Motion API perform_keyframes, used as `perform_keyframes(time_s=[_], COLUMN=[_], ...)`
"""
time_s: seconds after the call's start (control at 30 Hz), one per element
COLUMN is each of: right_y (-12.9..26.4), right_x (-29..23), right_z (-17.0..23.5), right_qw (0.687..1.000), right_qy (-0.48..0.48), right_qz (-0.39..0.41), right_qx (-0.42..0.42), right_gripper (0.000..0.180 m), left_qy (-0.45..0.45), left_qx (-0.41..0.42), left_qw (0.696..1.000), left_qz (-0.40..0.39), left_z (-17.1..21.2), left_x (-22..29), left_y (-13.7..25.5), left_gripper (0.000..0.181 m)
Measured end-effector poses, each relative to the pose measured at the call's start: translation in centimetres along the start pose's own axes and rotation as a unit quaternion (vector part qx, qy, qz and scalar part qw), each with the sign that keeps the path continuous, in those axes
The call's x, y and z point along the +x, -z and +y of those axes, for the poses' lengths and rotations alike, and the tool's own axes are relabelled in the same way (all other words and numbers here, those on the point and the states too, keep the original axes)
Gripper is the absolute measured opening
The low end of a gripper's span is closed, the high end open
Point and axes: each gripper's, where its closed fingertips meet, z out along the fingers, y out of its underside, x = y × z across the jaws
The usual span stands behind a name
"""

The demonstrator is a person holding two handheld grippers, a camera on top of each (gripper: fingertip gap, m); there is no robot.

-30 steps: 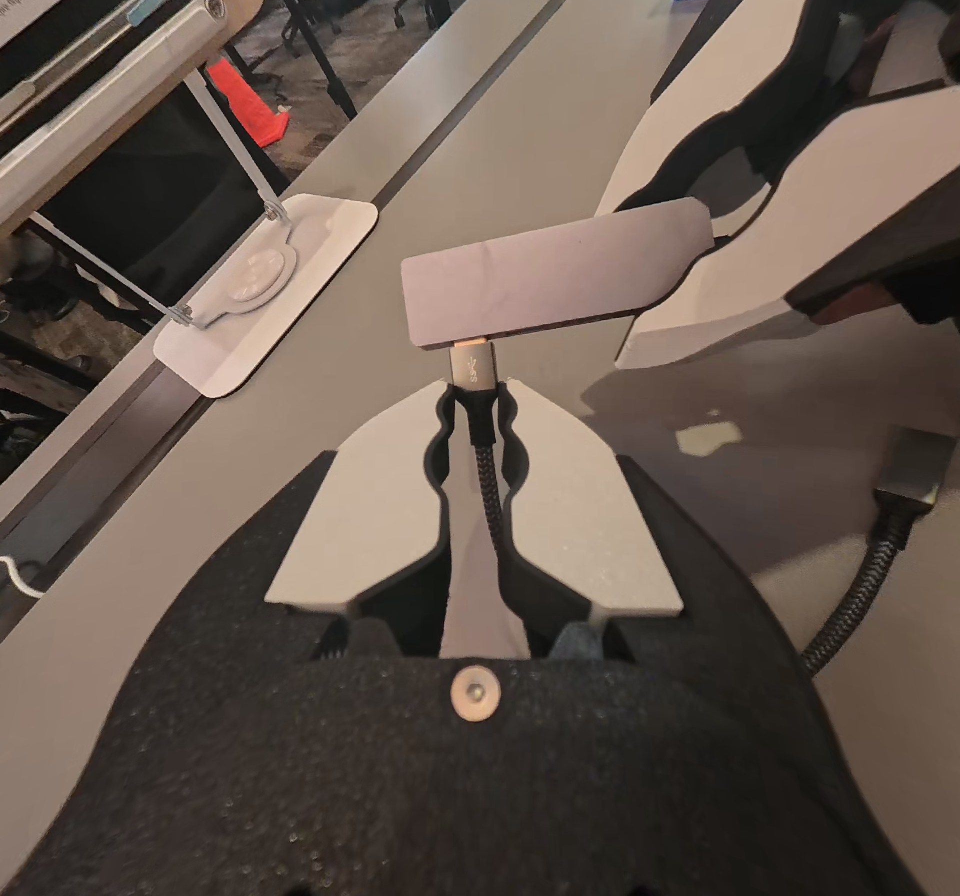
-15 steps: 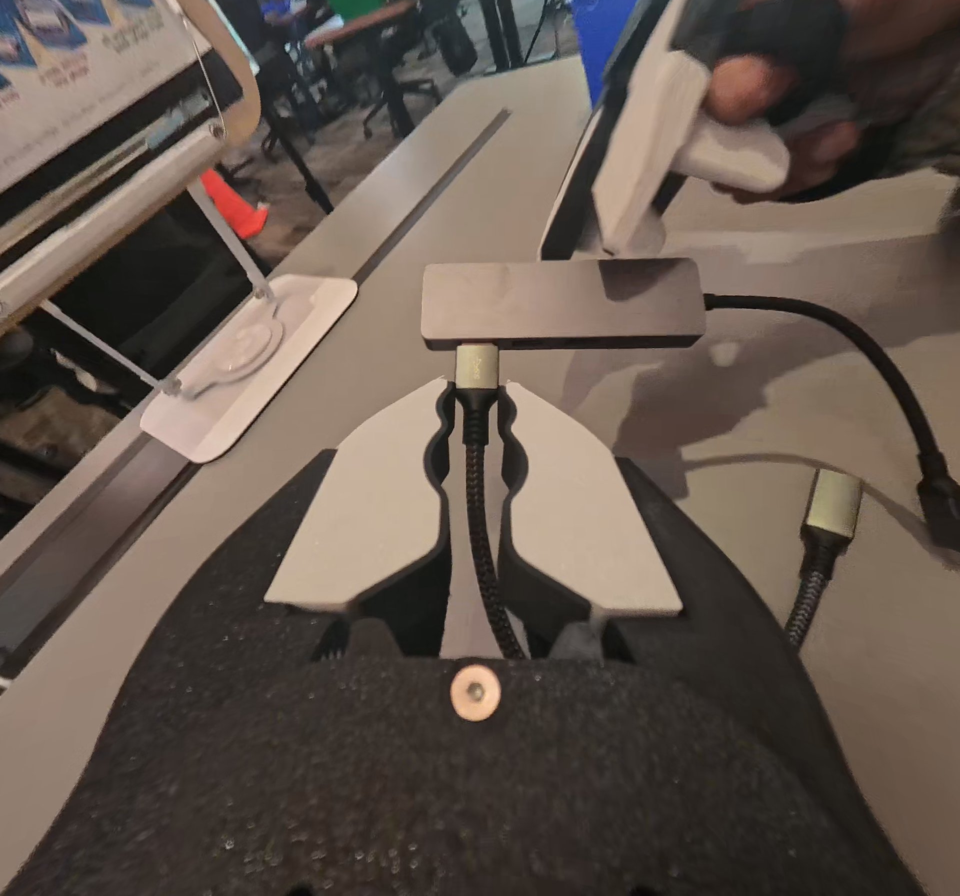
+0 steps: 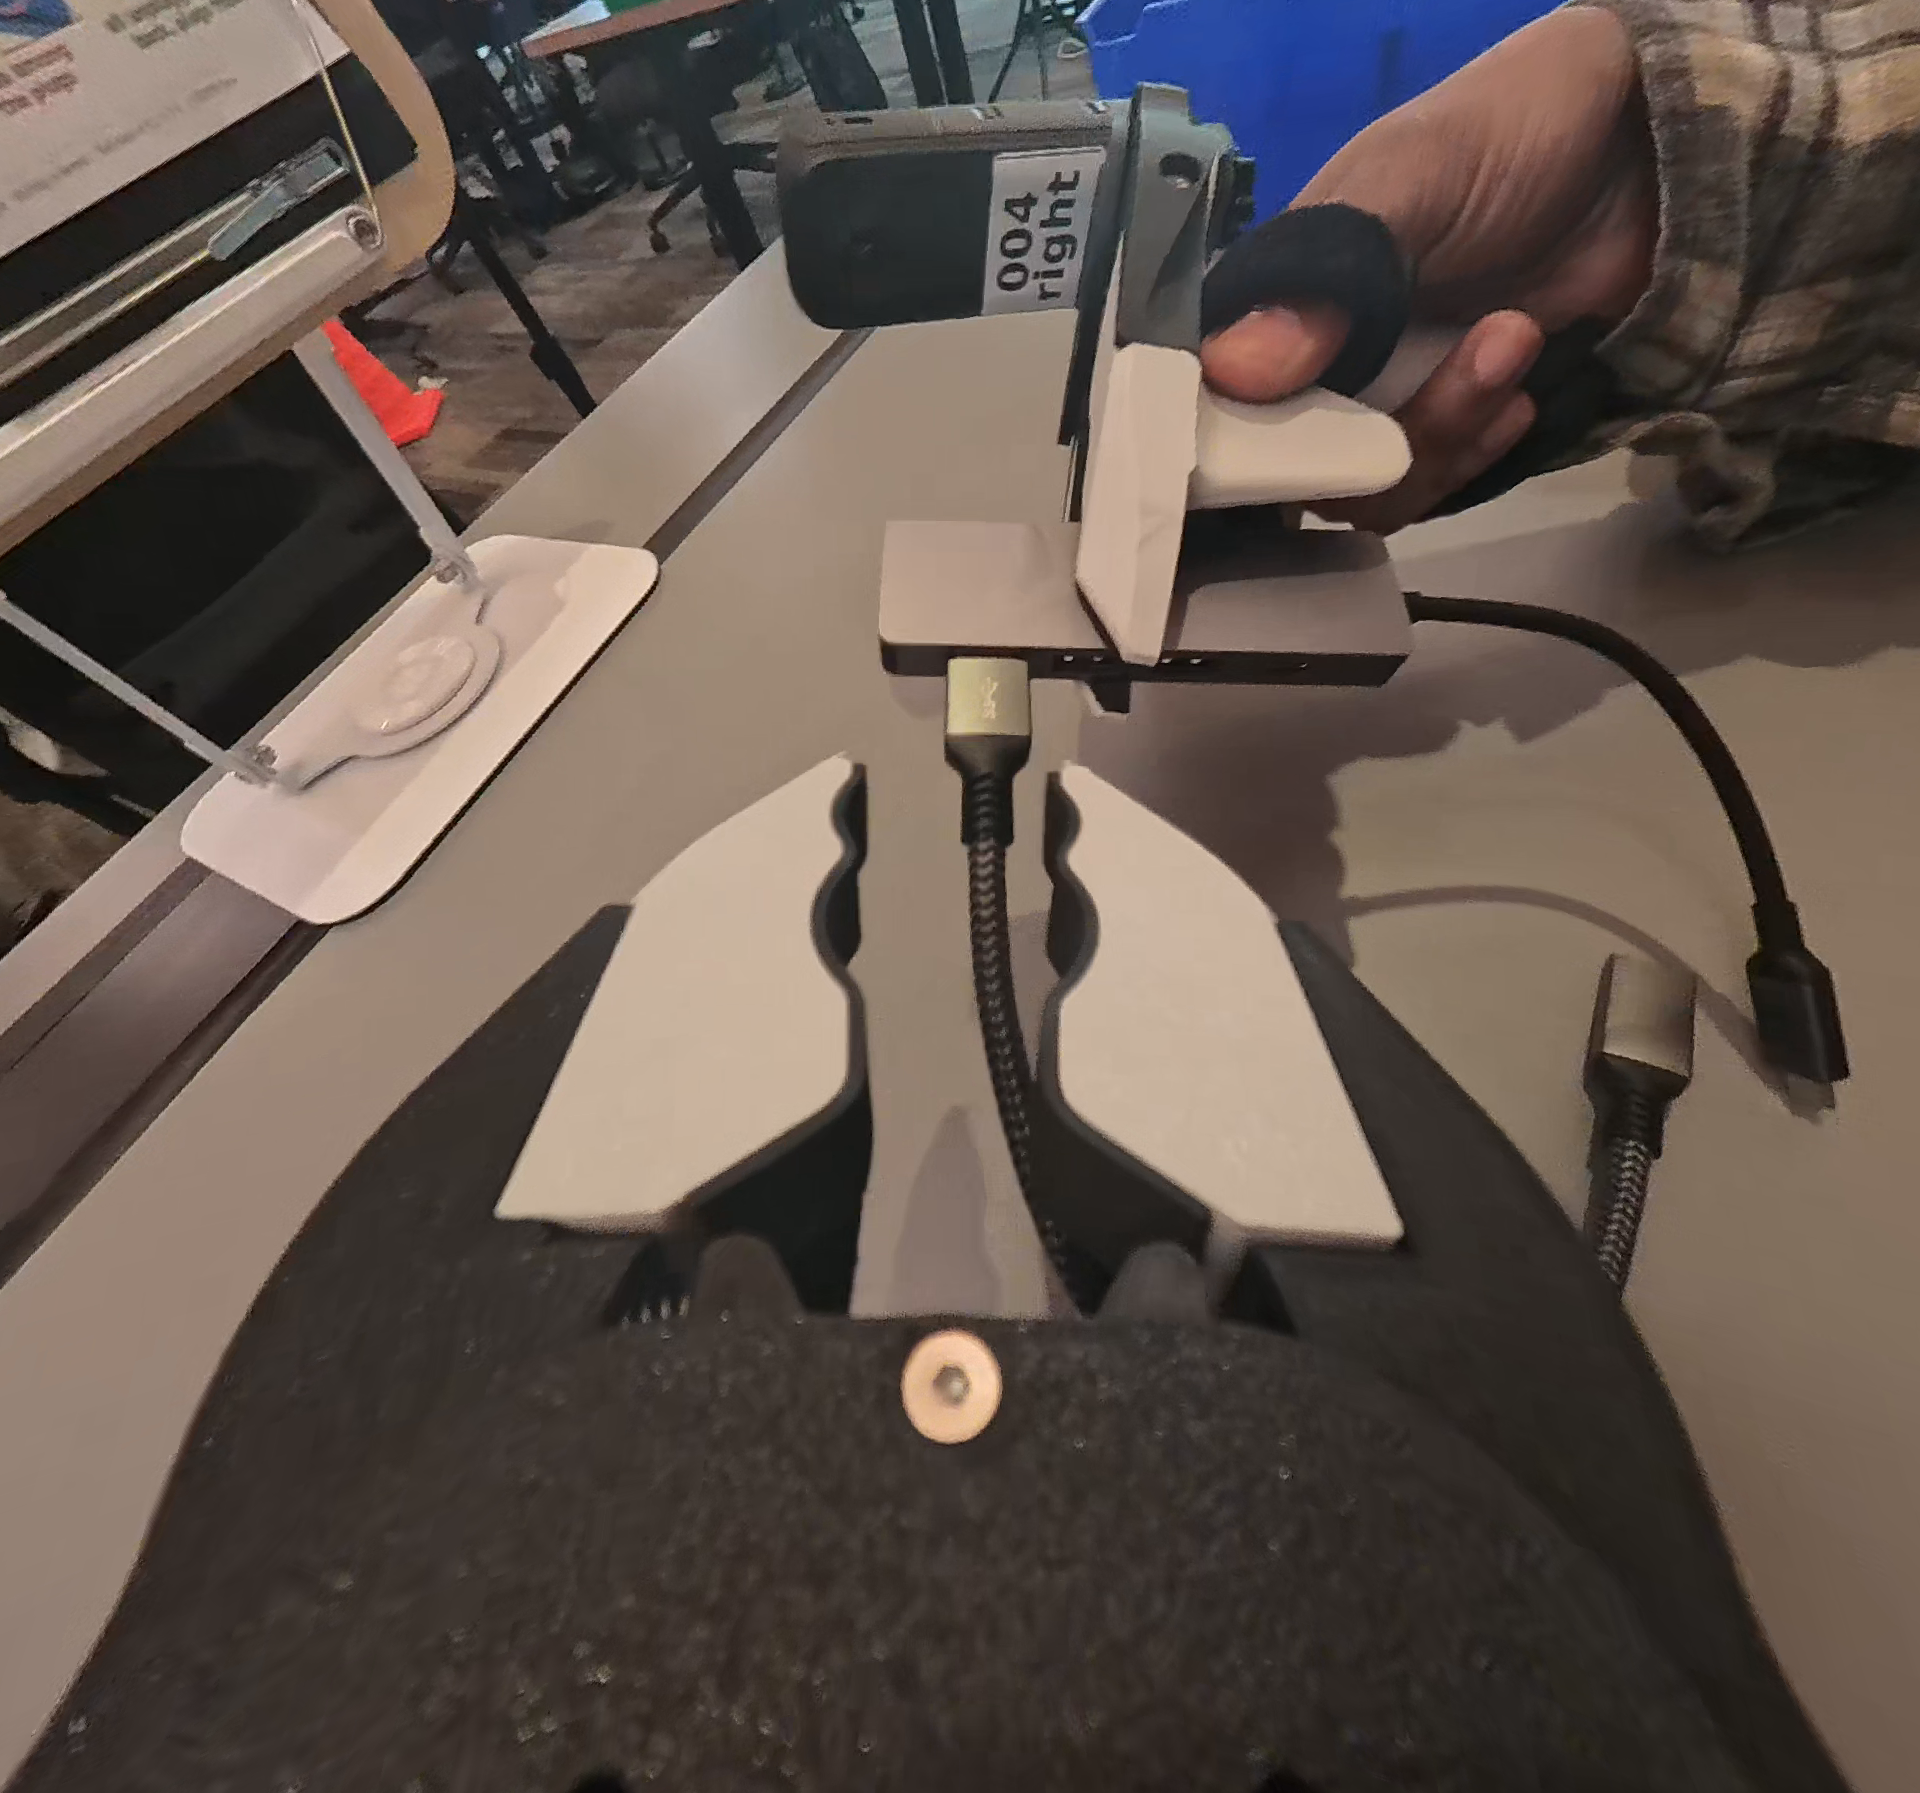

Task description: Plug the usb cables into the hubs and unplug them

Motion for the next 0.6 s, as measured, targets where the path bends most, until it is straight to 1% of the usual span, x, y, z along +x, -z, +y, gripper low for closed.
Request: perform_keyframes(time_s=[0.03,0.07,0.1,0.17,0.23,0.33,0.47,0.6], right_y=[0.0,-0.1,-0.3,-0.7,-0.8,-0.7,-0.8,-1.6], right_x=[0.0,-0.2,-0.2,-0.2,-0.4,-0.5,-0.6,-0.8], right_z=[0.0,0.0,0.0,0.3,0.3,0.3,0.3,0.9], right_qw=[1.0,1.0,1.0,1.0,1.0,1.0,1.0,0.999], right_qy=[-0.002,-0.005,-0.008,-0.009,-0.006,0.0,0.003,0.013], right_qz=[-0.004,-0.013,-0.018,-0.018,-0.019,-0.012,-0.012,0.001], right_qx=[0.002,0.002,0.002,-0.005,-0.005,-0.005,-0.008,-0.033], right_gripper=[0.012,0.012,0.011,0.012,0.011,0.012,0.012,0.011], left_qy=[0.002,0.004,0.004,-0.013,-0.03,-0.026,-0.048,-0.074], left_qx=[-0.008,-0.018,-0.024,-0.02,-0.019,-0.025,-0.026,-0.045], left_qw=[1.0,1.0,1.0,1.0,0.999,0.999,0.998,0.996], left_qz=[0.003,0.009,0.017,0.021,0.014,0.021,0.009,0.004], left_z=[0.3,0.7,0.9,0.8,0.6,0.6,0.6,0.5], left_x=[0.0,0.1,0.4,0.7,0.7,0.9,0.8,0.5], left_y=[0.0,-0.1,-0.2,-0.2,0.0,0.0,0.3,0.5], left_gripper=[0.034,0.034,0.03,0.009,0.008,0.009,0.009,0.008])
